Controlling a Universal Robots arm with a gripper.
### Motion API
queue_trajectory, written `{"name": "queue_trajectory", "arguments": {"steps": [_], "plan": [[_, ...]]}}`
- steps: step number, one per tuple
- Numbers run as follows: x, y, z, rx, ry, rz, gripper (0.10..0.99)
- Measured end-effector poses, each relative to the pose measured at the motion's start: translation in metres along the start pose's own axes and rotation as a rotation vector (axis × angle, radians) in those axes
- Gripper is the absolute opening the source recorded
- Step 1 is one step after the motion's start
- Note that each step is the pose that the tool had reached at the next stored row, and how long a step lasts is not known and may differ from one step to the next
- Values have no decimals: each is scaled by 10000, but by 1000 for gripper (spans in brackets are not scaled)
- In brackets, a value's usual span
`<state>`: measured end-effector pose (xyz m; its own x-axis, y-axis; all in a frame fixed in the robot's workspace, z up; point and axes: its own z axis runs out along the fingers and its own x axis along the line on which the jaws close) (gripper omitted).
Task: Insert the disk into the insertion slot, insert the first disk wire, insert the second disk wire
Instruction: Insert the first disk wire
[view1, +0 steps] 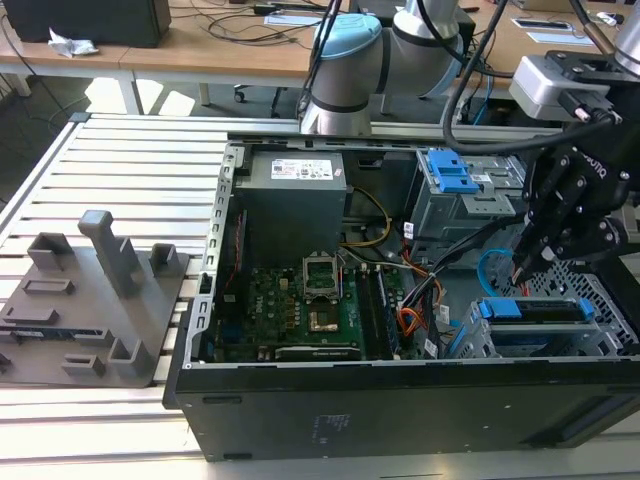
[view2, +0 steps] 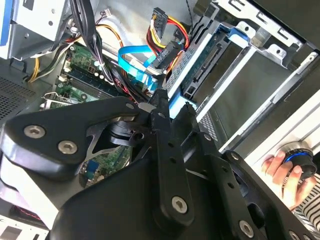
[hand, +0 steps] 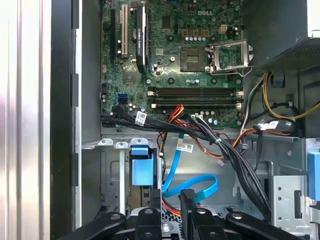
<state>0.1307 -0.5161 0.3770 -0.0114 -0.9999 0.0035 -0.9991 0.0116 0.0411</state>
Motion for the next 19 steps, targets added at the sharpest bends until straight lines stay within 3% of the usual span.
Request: {"name": "queue_trajectory", "arguments": {"steps": [5,14,19], "plan": [[-48,-56,-2,0,-1,-1,302],[-178,-68,2,0,0,0,302],[-218,-83,58,0,3,-2,302]]}}
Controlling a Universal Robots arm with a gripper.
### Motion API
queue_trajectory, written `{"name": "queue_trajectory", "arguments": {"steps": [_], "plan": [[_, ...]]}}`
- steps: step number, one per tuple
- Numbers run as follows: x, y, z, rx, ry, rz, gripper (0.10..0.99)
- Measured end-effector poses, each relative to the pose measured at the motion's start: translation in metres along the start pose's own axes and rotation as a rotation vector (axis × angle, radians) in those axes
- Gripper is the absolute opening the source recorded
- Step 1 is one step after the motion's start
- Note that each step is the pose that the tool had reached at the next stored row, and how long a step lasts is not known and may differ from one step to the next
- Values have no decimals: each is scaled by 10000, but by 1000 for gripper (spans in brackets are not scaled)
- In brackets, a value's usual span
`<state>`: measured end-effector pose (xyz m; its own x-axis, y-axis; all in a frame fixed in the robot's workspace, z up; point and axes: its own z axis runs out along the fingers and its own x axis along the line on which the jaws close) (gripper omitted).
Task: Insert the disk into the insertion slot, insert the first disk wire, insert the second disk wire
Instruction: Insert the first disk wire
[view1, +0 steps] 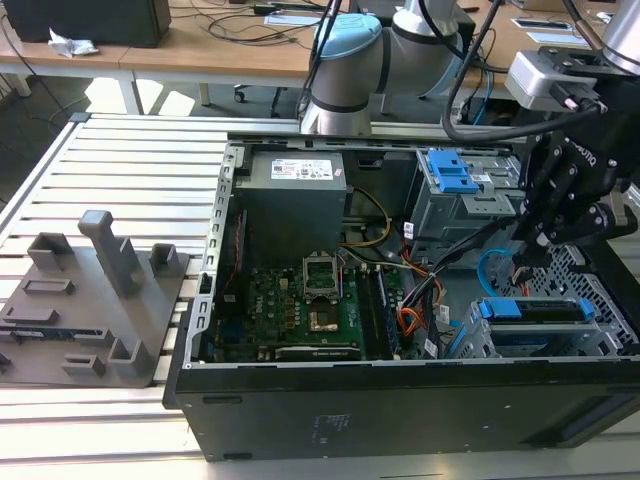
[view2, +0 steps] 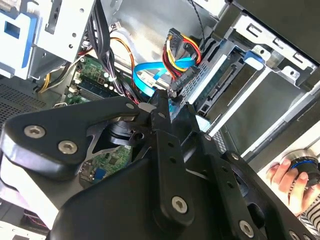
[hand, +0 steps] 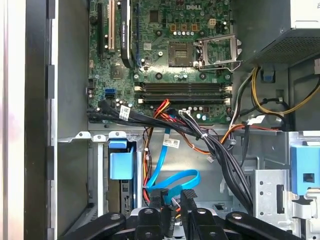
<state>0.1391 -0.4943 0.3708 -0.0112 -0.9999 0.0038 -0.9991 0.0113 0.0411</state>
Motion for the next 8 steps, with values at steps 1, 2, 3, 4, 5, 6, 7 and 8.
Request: {"name": "queue_trajectory", "arguments": {"steps": [1,2,3,4,5,6,7,8], "plan": [[-9,-14,5,0,1,3,302],[-17,-32,8,1,2,2,302],[-28,-58,10,1,6,3,302],[-39,-88,11,1,14,3,302],[-45,-105,13,1,23,2,302],[-51,-127,14,1,41,4,302],[-58,-165,18,2,91,7,302],[-61,-188,25,3,186,15,302]]}}
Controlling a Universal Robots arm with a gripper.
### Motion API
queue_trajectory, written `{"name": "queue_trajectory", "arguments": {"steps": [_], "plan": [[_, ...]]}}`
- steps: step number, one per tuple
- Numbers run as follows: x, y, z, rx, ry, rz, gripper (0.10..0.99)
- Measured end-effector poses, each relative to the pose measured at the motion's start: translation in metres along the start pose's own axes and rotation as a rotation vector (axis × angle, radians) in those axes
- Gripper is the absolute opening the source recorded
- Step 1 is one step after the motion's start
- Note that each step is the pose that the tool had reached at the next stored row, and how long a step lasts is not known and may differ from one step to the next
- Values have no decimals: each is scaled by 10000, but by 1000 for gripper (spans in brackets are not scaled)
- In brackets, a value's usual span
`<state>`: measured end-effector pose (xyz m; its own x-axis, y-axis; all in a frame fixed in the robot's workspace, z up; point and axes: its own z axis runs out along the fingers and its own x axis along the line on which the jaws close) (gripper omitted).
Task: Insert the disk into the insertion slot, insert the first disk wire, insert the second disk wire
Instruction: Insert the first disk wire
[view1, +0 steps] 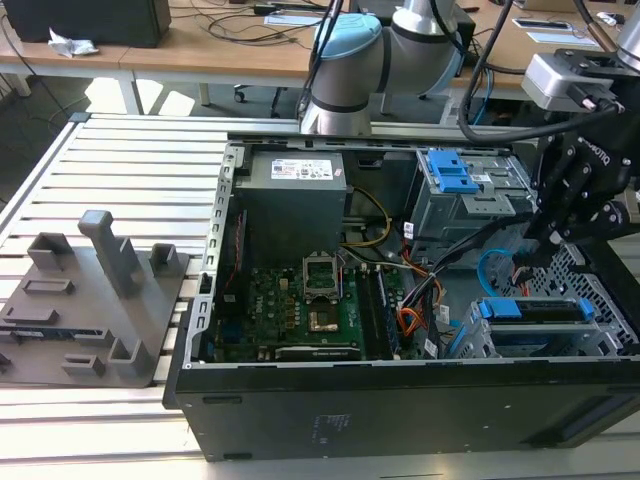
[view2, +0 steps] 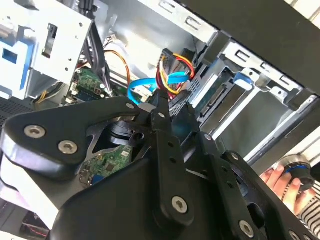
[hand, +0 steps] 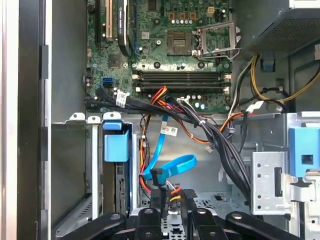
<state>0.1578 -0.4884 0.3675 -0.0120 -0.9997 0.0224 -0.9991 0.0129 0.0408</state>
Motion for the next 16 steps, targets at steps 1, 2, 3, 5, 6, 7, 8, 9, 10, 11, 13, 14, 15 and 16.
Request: {"name": "queue_trajectory", "arguments": {"steps": [1,2,3,5,6,7,8,9,10,11,13,14,15,16], "plan": [[0,-10,6,2,217,29,302],[-1,-15,9,3,357,51,302],[-1,-18,16,3,399,68,302],[-5,-22,31,1,420,128,302],[-15,-23,40,-2,419,194,302],[-23,-24,46,-4,415,246,302],[-31,-24,52,-6,412,306,302],[-35,-24,63,-10,407,381,302],[-37,-25,72,-13,408,440,302],[-38,-25,80,-15,407,487,302],[-39,-25,97,-19,403,588,302],[-39,-26,110,-20,402,623,302],[-40,-26,120,-21,404,625,302],[-40,-27,129,-20,410,626,302]]}}
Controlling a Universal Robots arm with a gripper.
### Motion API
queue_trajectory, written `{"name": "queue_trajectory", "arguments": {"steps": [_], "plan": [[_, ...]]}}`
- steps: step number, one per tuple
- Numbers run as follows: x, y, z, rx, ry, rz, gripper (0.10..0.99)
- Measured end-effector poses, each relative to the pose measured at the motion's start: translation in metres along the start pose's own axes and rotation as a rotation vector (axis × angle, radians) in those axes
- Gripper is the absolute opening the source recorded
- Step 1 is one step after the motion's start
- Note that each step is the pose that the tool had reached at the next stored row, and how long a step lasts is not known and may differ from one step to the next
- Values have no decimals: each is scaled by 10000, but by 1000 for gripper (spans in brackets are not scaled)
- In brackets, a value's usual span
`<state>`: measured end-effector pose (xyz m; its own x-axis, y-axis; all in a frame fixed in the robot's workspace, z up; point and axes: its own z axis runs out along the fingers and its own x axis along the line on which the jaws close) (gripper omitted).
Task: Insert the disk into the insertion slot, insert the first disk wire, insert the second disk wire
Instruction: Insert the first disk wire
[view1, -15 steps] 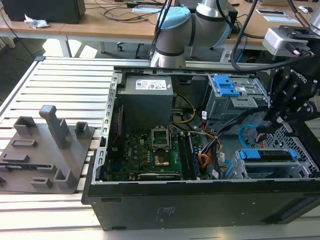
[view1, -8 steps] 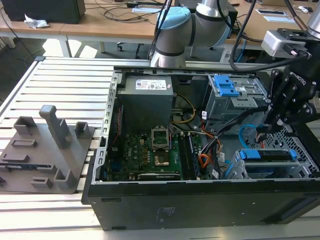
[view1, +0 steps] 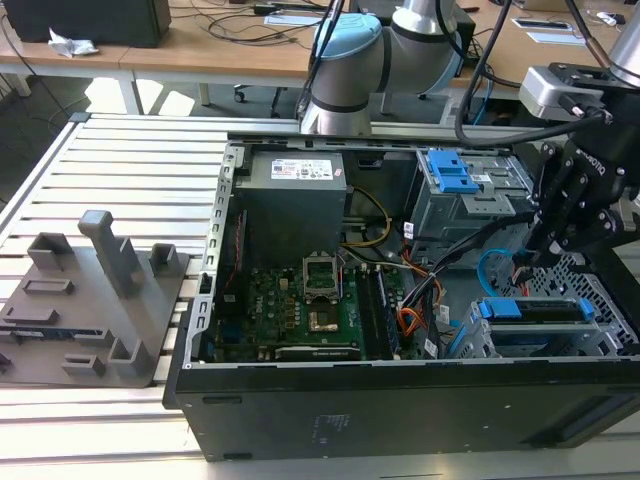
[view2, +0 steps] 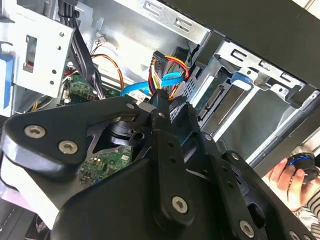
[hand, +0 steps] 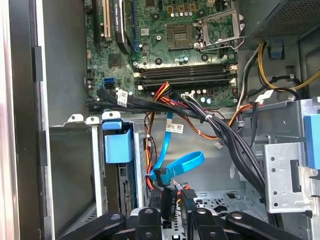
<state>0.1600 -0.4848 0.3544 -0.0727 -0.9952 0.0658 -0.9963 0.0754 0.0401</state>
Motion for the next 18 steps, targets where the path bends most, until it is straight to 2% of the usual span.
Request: {"name": "queue_trajectory", "arguments": {"steps": [1,6,8,15,18], "plan": [[0,0,2,4,58,3,302],[0,0,2,6,85,4,290],[0,0,2,7,94,5,173],[0,0,2,9,126,6,173],[-11,-72,-1,-3,127,4,173]]}}
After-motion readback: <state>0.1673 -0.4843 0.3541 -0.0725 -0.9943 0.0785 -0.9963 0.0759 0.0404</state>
